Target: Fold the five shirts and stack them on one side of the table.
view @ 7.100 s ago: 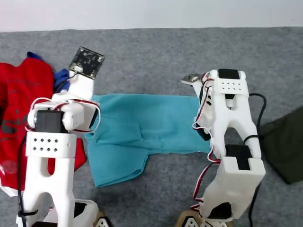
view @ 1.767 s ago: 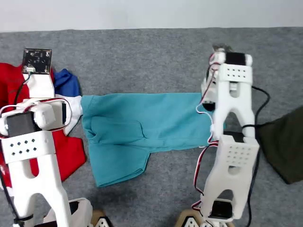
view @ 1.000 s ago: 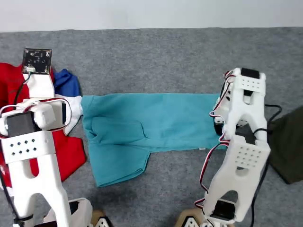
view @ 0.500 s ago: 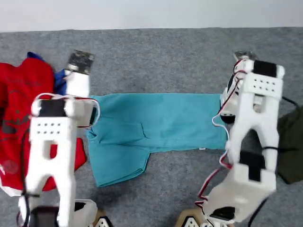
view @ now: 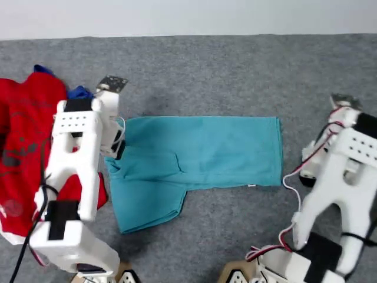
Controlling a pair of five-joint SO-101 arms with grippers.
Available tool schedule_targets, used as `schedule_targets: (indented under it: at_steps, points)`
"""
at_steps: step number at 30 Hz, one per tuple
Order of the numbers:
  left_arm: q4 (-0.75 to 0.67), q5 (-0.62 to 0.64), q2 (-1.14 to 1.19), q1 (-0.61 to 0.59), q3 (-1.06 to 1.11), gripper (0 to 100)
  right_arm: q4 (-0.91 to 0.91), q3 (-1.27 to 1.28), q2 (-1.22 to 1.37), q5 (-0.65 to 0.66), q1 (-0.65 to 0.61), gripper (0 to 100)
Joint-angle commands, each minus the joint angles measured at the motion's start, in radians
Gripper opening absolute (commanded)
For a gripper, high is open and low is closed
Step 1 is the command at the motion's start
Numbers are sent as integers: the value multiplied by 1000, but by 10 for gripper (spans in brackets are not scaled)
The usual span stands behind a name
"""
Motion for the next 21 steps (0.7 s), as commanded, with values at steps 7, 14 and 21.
schedule_targets:
  at_steps: [7,14,21]
  points:
    - [8,-12,124,-6,-176,208,36,101,-148,12,110,9]
    - [9,-11,269,-29,-257,203,36,180,-266,12,111,9]
    - [11,-11,341,3,-312,121,36,238,-331,14,111,9]
